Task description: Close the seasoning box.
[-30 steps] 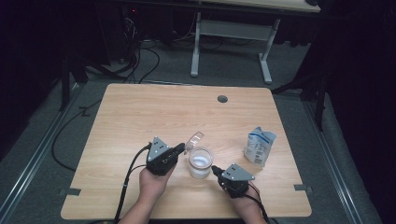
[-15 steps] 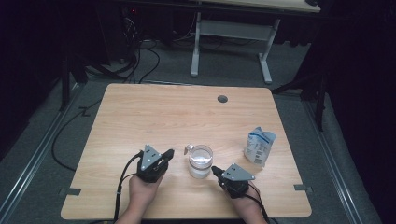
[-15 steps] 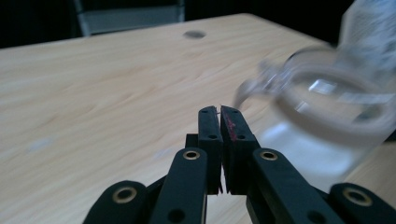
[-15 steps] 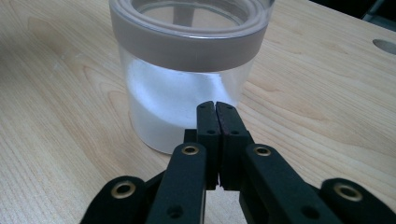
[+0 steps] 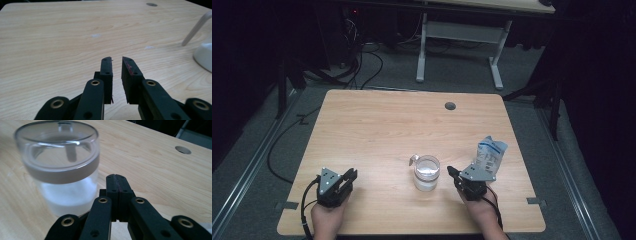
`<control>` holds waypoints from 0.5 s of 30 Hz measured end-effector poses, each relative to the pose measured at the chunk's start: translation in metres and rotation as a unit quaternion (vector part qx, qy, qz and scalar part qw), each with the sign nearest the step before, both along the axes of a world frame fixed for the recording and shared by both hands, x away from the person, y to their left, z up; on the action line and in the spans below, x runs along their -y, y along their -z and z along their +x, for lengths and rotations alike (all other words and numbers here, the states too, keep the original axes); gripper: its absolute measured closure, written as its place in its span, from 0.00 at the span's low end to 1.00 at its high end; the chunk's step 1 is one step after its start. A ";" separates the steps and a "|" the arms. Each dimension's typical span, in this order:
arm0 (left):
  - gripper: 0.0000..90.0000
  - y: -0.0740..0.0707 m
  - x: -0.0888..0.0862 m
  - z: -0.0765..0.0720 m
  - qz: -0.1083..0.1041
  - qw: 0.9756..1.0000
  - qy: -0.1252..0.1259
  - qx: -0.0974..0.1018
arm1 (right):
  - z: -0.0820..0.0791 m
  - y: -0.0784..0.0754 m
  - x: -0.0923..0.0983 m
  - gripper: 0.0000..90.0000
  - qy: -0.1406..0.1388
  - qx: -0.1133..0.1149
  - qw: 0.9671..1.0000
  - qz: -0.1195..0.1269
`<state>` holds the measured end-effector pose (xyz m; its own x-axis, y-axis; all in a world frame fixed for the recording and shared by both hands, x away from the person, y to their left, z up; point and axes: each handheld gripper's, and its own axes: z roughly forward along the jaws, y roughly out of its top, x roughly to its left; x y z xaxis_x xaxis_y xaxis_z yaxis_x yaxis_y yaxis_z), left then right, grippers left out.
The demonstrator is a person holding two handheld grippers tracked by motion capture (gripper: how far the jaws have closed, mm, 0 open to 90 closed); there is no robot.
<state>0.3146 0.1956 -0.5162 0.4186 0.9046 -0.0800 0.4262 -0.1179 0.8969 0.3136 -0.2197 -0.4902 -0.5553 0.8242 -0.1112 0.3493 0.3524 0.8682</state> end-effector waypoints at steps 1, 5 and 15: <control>0.87 0.002 -0.001 0.001 0.000 1.000 -0.001 -0.004 | 0.002 0.000 0.000 1.00 0.001 -0.002 1.000 0.002; 0.84 0.006 0.002 0.005 0.012 1.000 0.002 -0.009 | 0.015 0.004 -0.005 1.00 0.003 -0.012 1.000 0.004; 0.82 0.006 0.001 0.006 0.010 1.000 0.000 -0.005 | 0.010 0.005 -0.013 1.00 -0.018 -0.003 1.000 0.025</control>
<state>0.3209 0.1945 -0.5218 0.4185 0.9058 -0.0657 0.4358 -0.1368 0.8896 0.3240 -0.2069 -0.4954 -0.5846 0.8085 -0.0677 0.3427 0.3217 0.8827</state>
